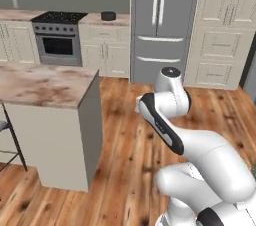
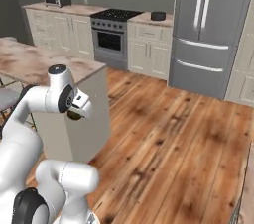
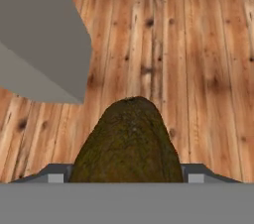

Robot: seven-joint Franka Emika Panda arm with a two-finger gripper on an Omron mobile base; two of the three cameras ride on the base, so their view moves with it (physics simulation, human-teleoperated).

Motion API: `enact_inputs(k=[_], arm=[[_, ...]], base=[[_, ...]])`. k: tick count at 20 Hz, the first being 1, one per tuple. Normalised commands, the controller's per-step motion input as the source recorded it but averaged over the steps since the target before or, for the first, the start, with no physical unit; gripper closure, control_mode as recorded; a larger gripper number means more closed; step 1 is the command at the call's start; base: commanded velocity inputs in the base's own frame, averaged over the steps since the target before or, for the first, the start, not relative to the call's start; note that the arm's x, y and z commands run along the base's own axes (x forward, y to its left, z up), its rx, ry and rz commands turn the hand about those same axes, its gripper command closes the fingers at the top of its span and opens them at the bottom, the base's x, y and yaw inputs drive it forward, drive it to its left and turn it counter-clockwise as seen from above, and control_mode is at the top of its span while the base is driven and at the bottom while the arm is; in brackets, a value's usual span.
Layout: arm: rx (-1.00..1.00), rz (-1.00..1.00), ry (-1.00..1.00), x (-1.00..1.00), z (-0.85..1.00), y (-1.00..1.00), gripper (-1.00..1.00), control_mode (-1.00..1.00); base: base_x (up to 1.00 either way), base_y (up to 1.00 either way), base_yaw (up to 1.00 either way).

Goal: Turn on the sink faucet. Then move the avocado from the counter to the sink. Turn off the sink. Move the vegetable from the sink to the pot next to the stove. Finally move the pot to the front left burner.

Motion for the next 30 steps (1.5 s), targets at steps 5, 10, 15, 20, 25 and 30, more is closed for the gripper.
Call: enact_inputs(k=[5, 10, 15, 20, 25, 30], arm=[[0.00, 0.00, 0.00, 0.00, 0.00, 0.00, 1.00, 1.00], [0.00, 0.00, 0.00, 0.00, 0.00, 0.00, 1.00, 1.00], [0.00, 0.00, 0.00, 0.00, 0.00, 0.00, 1.00, 1.00], [0.00, 0.00, 0.00, 0.00, 0.00, 0.00, 1.00, 1.00], [0.00, 0.00, 0.00, 0.00, 0.00, 0.00, 1.00, 1.00], [0.00, 0.00, 0.00, 0.00, 0.00, 0.00, 1.00, 1.00]], base=[[0.87, -0.38, -0.26], [0.96, -0.12, -0.24], [0.96, -0.10, -0.23], [1.00, 0.00, -0.19], [1.00, 0.02, -0.18], [1.00, 0.23, -0.09]])
